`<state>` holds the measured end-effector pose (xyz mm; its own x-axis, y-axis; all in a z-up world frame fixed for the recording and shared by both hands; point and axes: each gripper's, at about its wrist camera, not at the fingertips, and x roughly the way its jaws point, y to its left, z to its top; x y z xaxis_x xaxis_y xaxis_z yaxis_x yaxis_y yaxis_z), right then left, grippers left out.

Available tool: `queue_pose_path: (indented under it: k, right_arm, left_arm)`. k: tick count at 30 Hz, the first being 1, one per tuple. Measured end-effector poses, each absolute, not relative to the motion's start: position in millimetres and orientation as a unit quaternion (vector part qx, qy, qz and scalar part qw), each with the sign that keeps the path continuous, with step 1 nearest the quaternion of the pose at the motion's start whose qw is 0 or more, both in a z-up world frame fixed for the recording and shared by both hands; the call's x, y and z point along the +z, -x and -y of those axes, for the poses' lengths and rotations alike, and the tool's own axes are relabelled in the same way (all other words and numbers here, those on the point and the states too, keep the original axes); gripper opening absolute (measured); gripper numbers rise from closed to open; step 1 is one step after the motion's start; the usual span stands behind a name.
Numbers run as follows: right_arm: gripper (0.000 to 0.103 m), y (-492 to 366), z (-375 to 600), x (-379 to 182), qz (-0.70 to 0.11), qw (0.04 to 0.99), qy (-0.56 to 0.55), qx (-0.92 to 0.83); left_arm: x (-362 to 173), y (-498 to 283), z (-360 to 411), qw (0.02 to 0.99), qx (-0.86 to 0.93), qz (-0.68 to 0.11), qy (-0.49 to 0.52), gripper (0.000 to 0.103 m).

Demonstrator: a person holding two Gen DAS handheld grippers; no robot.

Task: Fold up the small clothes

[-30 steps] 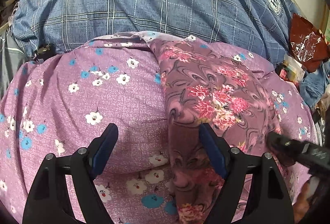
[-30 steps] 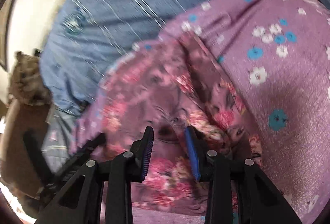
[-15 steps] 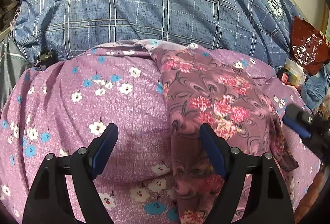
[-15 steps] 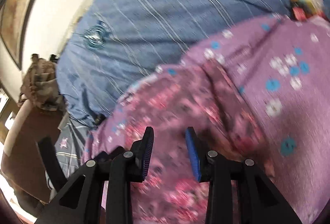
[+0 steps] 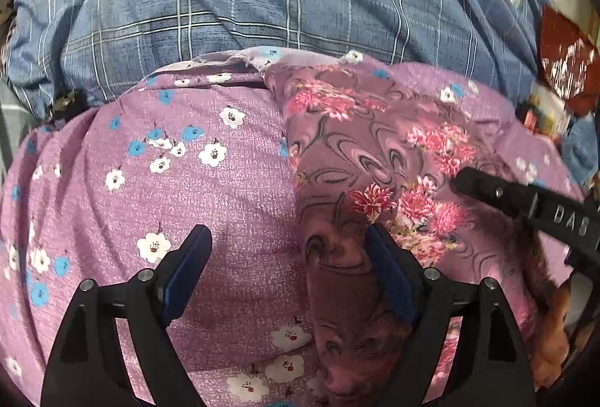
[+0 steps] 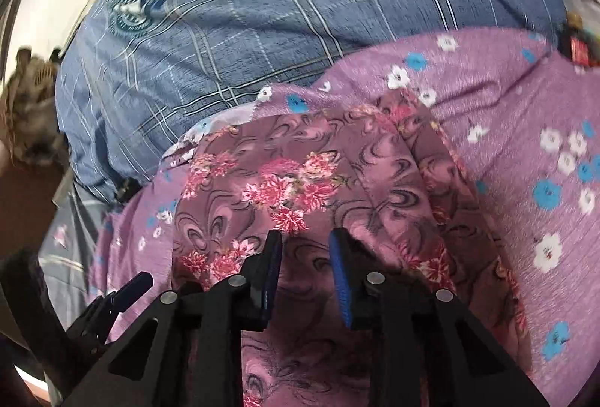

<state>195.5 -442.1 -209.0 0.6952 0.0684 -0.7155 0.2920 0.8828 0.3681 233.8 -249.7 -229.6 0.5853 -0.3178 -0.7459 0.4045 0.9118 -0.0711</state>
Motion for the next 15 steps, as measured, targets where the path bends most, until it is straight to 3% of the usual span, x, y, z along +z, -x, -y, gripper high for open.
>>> queue_pose_path:
  k: [5,15]
  right_arm:
    - [0.032,-184.0,426.9,-191.3,-0.371,0.907,-0.166,-0.11]
    - [0.031,-167.4,415.2,-179.8,-0.357,0.912,-0.072,-0.19]
  left_arm:
    - [-216.8,-226.4,241.9,0.903,-0.194,-0.381,-0.047,0.085]
    - [-206.1,-219.7,232.7,0.913,-0.187,-0.359,-0.04,0.085]
